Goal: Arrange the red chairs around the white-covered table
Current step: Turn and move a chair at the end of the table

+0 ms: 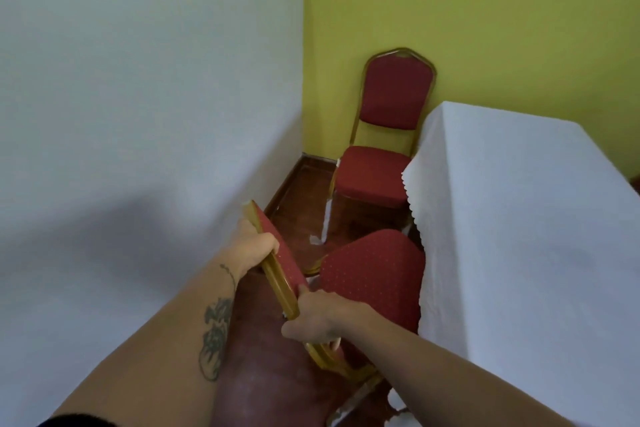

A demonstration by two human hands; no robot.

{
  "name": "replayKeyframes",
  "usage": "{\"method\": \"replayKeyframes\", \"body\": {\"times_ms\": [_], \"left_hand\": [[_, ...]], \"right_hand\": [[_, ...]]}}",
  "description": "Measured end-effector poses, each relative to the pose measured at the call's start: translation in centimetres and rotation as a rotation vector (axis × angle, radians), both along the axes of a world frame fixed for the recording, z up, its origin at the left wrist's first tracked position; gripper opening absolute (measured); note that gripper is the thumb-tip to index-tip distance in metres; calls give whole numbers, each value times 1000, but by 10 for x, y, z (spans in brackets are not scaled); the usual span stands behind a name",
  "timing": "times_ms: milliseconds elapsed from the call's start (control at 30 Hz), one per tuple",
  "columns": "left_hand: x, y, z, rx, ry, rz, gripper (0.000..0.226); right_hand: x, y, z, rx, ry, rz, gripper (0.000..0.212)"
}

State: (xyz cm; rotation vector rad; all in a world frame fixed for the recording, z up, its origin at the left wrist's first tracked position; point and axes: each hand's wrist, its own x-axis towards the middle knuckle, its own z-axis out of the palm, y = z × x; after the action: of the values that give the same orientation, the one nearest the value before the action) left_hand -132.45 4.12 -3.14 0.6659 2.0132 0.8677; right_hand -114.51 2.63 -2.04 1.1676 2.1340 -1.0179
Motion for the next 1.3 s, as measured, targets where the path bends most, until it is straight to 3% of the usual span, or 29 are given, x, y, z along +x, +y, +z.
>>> {"method": "replayKeyframes", "body": {"times_ms": [133,400,533,800,933,1033,1133,1300], "left_hand": [[3,34,-1,30,36,-90,71],[-11,94,-10,-1,19,-222,90],[-17,124,-9,11,4,-299,97],[-29,159,-2,34,25,-418,78],[-38,186,-13,25,-9,-450,93],[-36,192,-8,-13,-24,-500,96],[-27,193,-1,-1,36,-583,68],[-13,211,0,31,77,-644,89]], "right_hand": [[4,24,-4,5,16,-45,110],[-3,64,-9,56,22,-116,111],[-13,77,-13,138,33,-238,104],[-37,77,-10,201,32,-508,73],[-48,75,1,187,15,-615,55],[-53,74,4,184,15,-652,51],[-56,76,1,159,-4,-695,51],[-48,84,-4,152,-15,-734,53]]}}
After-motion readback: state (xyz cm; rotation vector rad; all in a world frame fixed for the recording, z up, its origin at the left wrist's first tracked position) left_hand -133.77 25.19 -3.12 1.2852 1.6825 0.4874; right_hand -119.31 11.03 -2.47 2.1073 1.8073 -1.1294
